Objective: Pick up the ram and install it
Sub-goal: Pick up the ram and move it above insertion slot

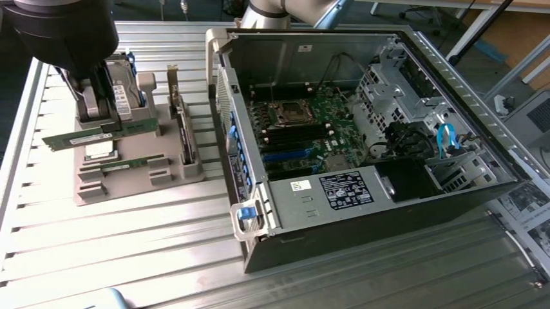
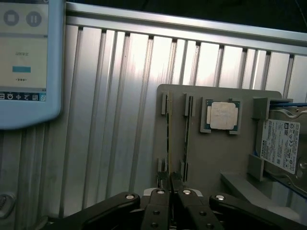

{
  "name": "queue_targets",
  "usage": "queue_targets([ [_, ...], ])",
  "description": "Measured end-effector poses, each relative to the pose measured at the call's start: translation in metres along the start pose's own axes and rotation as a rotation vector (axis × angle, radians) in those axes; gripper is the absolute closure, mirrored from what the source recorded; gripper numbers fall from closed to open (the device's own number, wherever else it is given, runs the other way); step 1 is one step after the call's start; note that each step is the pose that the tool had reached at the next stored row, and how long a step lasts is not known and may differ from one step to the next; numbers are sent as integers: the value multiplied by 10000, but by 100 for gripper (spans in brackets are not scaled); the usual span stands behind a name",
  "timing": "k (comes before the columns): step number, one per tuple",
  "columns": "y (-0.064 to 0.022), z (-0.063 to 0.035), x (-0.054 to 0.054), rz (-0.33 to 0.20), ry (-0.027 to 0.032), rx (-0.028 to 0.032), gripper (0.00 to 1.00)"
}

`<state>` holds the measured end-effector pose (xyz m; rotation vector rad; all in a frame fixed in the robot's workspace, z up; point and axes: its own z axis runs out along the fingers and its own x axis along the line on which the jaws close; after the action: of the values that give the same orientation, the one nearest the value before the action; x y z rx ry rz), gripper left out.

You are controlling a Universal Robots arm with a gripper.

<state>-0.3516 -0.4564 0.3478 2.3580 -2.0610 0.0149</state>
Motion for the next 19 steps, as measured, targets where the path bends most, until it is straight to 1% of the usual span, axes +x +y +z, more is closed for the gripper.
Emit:
queue_targets([
  [19,-16,-128,4,0,0,1,87],
])
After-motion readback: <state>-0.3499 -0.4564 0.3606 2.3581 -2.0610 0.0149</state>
